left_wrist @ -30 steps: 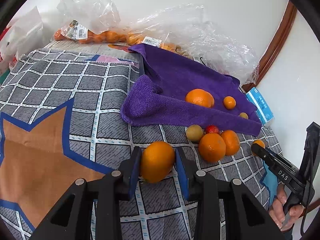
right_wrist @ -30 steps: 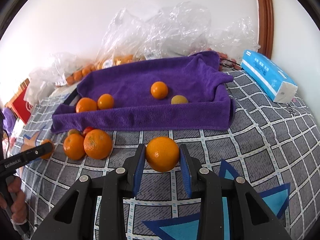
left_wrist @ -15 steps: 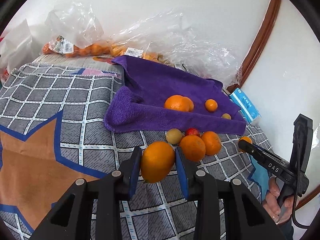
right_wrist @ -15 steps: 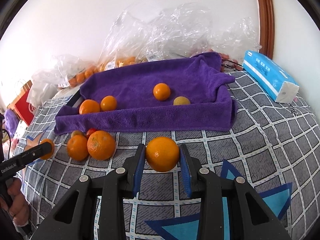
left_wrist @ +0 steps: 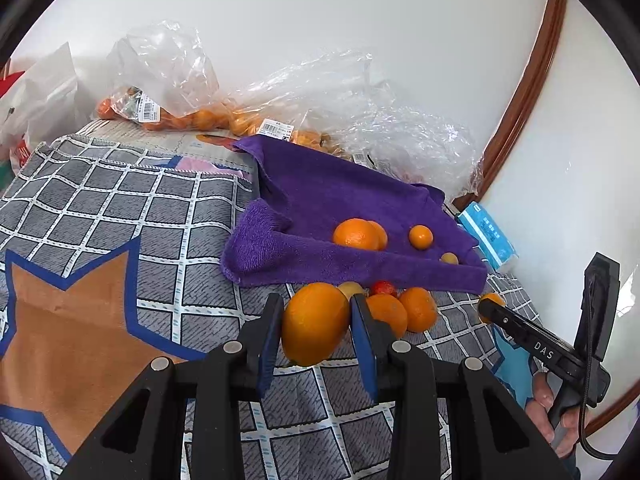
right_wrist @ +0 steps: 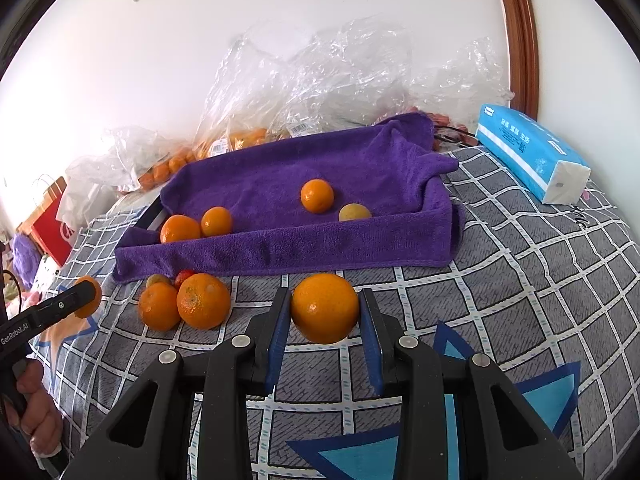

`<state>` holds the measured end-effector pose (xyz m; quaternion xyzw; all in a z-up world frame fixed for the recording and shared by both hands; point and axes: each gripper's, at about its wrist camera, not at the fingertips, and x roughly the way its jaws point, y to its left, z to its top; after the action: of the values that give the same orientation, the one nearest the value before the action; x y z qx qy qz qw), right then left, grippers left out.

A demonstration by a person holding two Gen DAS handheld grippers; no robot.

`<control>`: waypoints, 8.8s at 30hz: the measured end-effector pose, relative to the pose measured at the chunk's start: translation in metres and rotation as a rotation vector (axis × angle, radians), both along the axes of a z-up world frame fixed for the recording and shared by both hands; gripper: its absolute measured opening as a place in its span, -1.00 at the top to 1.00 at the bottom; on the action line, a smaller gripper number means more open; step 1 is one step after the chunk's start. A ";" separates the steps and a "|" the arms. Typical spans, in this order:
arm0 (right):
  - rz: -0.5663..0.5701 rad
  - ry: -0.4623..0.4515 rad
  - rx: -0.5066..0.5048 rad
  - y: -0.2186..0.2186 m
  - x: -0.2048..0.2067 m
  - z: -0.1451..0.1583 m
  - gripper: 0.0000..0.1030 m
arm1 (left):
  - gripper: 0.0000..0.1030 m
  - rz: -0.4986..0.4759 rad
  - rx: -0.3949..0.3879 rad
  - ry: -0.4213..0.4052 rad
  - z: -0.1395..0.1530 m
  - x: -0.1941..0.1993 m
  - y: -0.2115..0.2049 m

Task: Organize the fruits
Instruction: 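Lift both held oranges off the cloth, then carry both held oranges over the purple towel and lower them, then open both tools to release the oranges onto the towel, then withdraw both tools from the towel toward the remaining fruit, then grasp a large orange with the right tool while the left tool grasps another orange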

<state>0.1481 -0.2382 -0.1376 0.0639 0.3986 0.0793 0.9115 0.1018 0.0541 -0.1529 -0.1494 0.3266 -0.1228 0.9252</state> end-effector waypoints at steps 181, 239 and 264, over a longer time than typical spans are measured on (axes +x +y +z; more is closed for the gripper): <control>0.000 -0.141 0.010 0.035 0.073 0.053 0.01 | 0.20 0.089 0.045 -0.074 0.058 0.080 -0.010; 0.005 0.139 -0.028 0.056 0.009 0.000 0.18 | -0.06 0.020 0.086 0.152 -0.023 0.003 0.049; 0.008 0.097 -0.152 0.028 0.007 -0.005 0.17 | -0.25 -0.058 0.050 0.190 -0.017 0.001 0.023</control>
<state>0.1549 -0.2106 -0.1427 -0.0034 0.4474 0.0493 0.8930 0.1030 0.0769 -0.1698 -0.1277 0.4200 -0.1269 0.8895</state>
